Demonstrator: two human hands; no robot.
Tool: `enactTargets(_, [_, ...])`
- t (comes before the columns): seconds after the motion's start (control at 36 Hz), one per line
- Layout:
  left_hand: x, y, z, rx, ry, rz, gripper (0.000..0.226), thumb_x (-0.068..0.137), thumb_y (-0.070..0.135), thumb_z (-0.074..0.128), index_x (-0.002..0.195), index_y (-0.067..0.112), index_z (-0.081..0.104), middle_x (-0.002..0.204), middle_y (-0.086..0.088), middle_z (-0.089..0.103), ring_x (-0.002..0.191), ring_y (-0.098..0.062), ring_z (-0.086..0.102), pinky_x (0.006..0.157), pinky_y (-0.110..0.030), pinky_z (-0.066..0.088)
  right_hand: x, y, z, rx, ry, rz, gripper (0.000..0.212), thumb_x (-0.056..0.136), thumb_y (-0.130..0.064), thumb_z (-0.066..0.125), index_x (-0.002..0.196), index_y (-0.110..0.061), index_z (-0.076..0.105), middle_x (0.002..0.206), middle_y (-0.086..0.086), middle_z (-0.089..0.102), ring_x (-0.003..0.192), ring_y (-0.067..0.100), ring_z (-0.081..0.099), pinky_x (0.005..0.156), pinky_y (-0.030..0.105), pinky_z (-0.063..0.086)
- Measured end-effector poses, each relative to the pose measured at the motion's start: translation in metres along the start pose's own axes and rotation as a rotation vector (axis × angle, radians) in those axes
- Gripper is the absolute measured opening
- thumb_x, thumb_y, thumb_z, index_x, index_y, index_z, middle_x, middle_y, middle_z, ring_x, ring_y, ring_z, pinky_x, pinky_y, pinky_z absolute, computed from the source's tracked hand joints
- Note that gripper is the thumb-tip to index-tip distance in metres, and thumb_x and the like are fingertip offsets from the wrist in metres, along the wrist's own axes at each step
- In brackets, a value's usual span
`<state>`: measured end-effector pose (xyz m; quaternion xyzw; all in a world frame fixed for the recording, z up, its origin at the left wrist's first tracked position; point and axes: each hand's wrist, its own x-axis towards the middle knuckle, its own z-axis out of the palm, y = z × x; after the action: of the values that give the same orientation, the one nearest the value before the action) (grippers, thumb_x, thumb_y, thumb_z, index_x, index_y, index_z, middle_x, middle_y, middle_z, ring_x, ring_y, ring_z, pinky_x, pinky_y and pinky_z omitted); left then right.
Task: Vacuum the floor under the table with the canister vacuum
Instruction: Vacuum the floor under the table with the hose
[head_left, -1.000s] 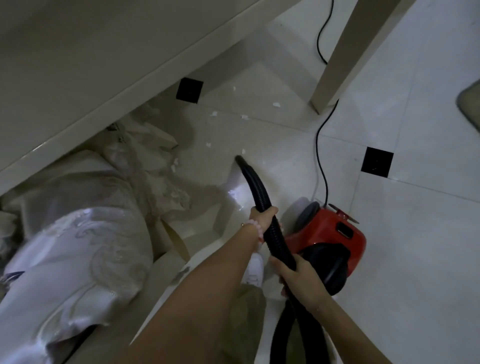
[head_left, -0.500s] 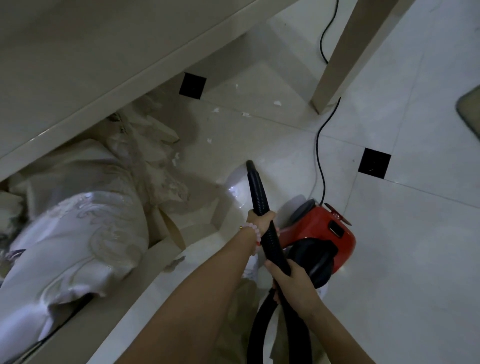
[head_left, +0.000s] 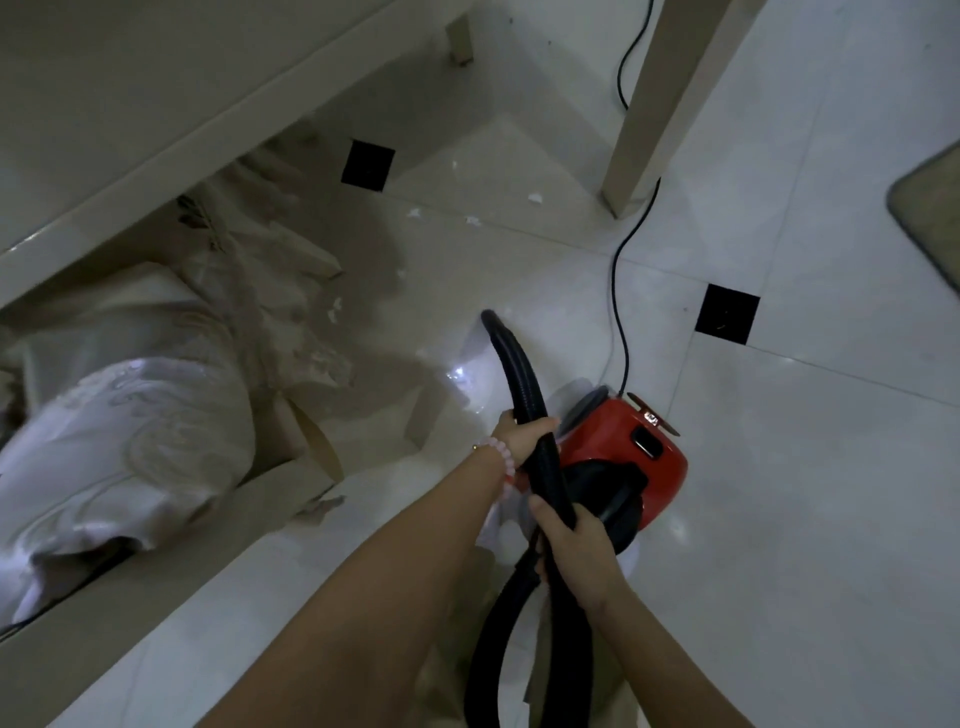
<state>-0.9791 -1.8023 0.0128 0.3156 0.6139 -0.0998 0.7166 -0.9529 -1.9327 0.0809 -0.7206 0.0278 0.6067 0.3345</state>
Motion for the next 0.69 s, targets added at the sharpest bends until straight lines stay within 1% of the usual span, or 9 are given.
enactTargets(0.06, [0.000, 0.002, 0.004, 0.050, -0.038, -0.015, 0.055, 0.088, 0.021, 0.066, 0.134, 0.009, 0.038, 0.121, -0.018, 0.057, 0.101, -0.026, 0.060, 0.096, -0.041, 0.051, 0.008, -0.004, -0.003, 0.006, 0.021, 0.002, 0.031, 0.091, -0.035, 0.058, 0.080, -0.006, 0.058, 0.059, 0.007, 0.056, 0.041, 0.013, 0.052, 0.043, 0.024, 0.044])
enactTargets(0.11, [0.001, 0.003, 0.007, 0.081, -0.055, -0.011, 0.070, 0.087, 0.023, 0.067, 0.145, 0.011, 0.028, 0.134, -0.017, 0.052, 0.115, -0.028, 0.057, 0.102, -0.042, 0.047, 0.016, -0.005, -0.005, -0.022, 0.037, 0.005, 0.034, 0.090, -0.039, 0.057, 0.084, -0.006, 0.060, 0.062, 0.008, 0.060, 0.047, 0.015, 0.055, 0.049, 0.027, 0.046])
enactTargets(0.14, [0.001, 0.004, 0.009, 0.073, -0.058, -0.004, 0.072, 0.087, 0.022, 0.067, 0.146, 0.011, 0.027, 0.132, -0.016, 0.053, 0.113, -0.028, 0.058, 0.100, -0.042, 0.049, 0.019, -0.005, -0.007, -0.038, 0.044, 0.004, 0.036, 0.090, -0.041, 0.056, 0.087, -0.006, 0.061, 0.065, 0.008, 0.061, 0.051, 0.017, 0.057, 0.054, 0.029, 0.047])
enactTargets(0.22, [-0.001, 0.007, 0.015, 0.013, -0.069, 0.004, 0.061, 0.090, 0.015, 0.063, 0.141, 0.008, 0.031, 0.103, -0.011, 0.059, 0.079, -0.020, 0.062, 0.075, -0.031, 0.056, 0.023, -0.006, -0.010, -0.063, 0.062, 0.005, 0.039, 0.088, -0.045, 0.056, 0.087, -0.006, 0.062, 0.065, 0.008, 0.061, 0.055, 0.021, 0.058, 0.058, 0.032, 0.047])
enactTargets(0.28, [-0.008, 0.009, 0.022, 0.002, -0.073, -0.007, 0.046, 0.090, 0.010, 0.059, 0.131, 0.008, 0.038, 0.091, -0.010, 0.056, 0.069, -0.019, 0.059, 0.069, -0.033, 0.054, 0.021, -0.005, -0.012, -0.054, 0.061, 0.010, 0.039, 0.089, -0.043, 0.056, 0.085, -0.005, 0.062, 0.064, 0.009, 0.060, 0.054, 0.021, 0.056, 0.056, 0.033, 0.048])
enactTargets(0.33, [-0.013, 0.008, 0.029, 0.033, -0.063, -0.007, 0.026, 0.090, 0.007, 0.056, 0.113, 0.008, 0.044, 0.088, -0.014, 0.053, 0.068, -0.022, 0.056, 0.074, -0.041, 0.054, 0.017, -0.003, -0.015, -0.037, 0.051, 0.027, 0.038, 0.089, -0.041, 0.056, 0.082, -0.005, 0.060, 0.063, 0.010, 0.059, 0.051, 0.021, 0.055, 0.057, 0.034, 0.049])
enactTargets(0.36, [-0.015, 0.006, 0.033, 0.058, -0.053, -0.006, 0.026, 0.089, 0.008, 0.055, 0.112, 0.008, 0.044, 0.090, -0.015, 0.053, 0.070, -0.023, 0.056, 0.080, -0.045, 0.054, 0.014, -0.002, -0.017, -0.028, 0.048, 0.036, 0.037, 0.090, -0.040, 0.056, 0.081, -0.005, 0.060, 0.062, 0.010, 0.058, 0.050, 0.021, 0.054, 0.057, 0.035, 0.049])
enactTargets(0.53, [-0.019, -0.016, 0.047, 0.110, 0.039, 0.002, 0.071, 0.068, 0.026, 0.059, 0.130, -0.003, 0.040, 0.089, -0.011, 0.055, 0.087, -0.029, 0.059, 0.089, -0.048, 0.054, -0.003, 0.006, -0.029, 0.003, 0.011, 0.049, 0.047, 0.093, -0.034, 0.055, 0.098, 0.012, 0.061, 0.067, 0.014, 0.058, 0.051, 0.020, 0.055, 0.047, 0.023, 0.047])
enactTargets(0.69, [-0.026, -0.027, 0.049, 0.074, 0.093, 0.033, 0.068, 0.072, 0.026, 0.059, 0.130, -0.004, 0.040, 0.099, -0.016, 0.055, 0.089, -0.031, 0.058, 0.091, -0.051, 0.053, -0.014, 0.009, -0.035, 0.021, -0.047, 0.064, 0.043, 0.091, -0.034, 0.056, 0.102, 0.007, 0.062, 0.064, 0.010, 0.059, 0.050, 0.016, 0.056, 0.046, 0.021, 0.047])
